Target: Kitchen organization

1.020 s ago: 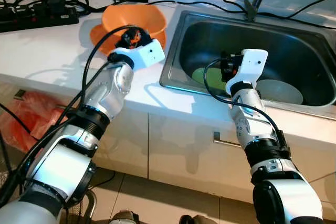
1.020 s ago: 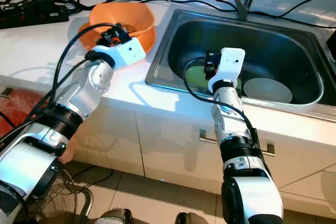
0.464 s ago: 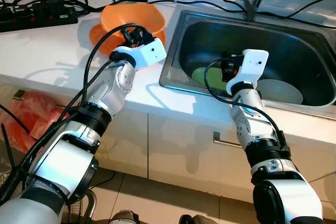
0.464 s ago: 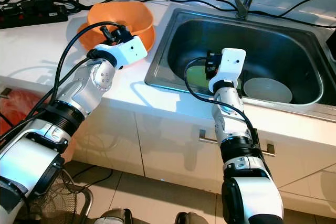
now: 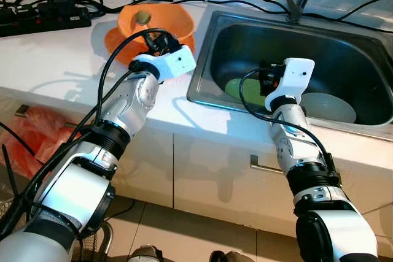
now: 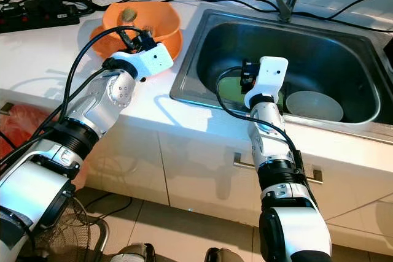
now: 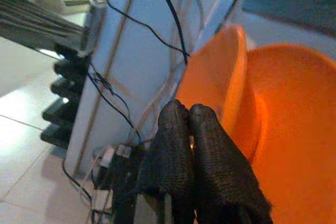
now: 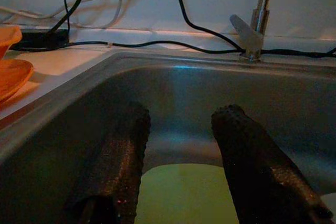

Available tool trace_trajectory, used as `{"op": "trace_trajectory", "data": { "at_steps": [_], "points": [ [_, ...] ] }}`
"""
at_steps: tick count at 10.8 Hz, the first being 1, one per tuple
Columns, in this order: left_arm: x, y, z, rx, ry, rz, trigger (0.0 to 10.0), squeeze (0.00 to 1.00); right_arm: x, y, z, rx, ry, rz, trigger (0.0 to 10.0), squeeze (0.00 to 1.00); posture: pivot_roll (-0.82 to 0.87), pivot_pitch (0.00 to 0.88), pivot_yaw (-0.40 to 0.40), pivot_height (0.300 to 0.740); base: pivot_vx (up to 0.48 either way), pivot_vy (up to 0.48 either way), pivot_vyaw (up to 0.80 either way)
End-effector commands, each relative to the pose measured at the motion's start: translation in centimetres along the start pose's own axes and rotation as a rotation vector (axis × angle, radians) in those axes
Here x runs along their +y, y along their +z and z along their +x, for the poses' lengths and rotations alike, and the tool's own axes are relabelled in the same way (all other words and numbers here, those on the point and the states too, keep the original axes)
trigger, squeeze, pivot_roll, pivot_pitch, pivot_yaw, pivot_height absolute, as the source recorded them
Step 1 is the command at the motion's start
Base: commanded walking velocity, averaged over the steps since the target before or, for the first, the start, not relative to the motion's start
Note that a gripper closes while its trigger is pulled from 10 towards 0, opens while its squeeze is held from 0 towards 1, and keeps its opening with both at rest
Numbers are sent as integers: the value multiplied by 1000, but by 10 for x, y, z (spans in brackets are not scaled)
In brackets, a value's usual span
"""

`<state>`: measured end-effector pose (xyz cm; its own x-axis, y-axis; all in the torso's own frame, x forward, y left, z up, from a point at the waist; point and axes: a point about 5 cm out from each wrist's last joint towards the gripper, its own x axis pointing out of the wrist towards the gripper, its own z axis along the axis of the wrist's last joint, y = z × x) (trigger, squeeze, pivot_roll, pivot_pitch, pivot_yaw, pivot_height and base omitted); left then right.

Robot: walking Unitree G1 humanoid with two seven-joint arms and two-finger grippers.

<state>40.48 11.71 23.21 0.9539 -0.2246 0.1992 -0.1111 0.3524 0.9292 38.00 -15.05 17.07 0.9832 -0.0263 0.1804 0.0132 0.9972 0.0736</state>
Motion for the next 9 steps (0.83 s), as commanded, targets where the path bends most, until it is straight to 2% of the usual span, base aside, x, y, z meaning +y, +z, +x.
{"op": "trace_trajectory", "data": {
  "at_steps": [1, 3, 4, 5, 6, 8, 9],
  "points": [
    [11, 15, 4, -70, 51, 15, 0, 0, -4, -1, -2, 2, -16, 9, 10000, 0, 69, 90, -48, 740, 0, 0, 0],
    [25, 38, 3, -223, 134, 9, 0, 0, -4, -1, -2, 0, -16, 10, 10000, 0, 69, 90, -48, 740, 0, 0, 0],
    [28, 49, 0, -295, 158, -38, 10000, 0, -3, 0, -1, -7, -15, 12, 10000, 0, 69, 90, -48, 740, 0, 0, 0],
    [32, 56, -3, -337, 179, -111, 10000, 0, -3, 2, -1, -16, -13, 11, 10000, 0, 69, 90, -48, 740, 0, 0, 0],
    [35, 68, -7, -400, 183, -235, 10000, 0, -3, 4, -1, -30, -12, 7, 10000, 0, 69, 90, -48, 740, 0, 0, 0],
    [32, 86, -17, -495, 80, -584, 10000, 0, 0, 12, -2, -98, 12, -52, 10000, 0, 67, 77, -45, 740, 0, 0, 0],
    [29, 89, -19, -510, 44, -641, 10000, 0, 3, 14, -2, -118, 31, -94, 10000, 0, 67, 74, -42, 740, 0, 0, 0]
  ]
}}
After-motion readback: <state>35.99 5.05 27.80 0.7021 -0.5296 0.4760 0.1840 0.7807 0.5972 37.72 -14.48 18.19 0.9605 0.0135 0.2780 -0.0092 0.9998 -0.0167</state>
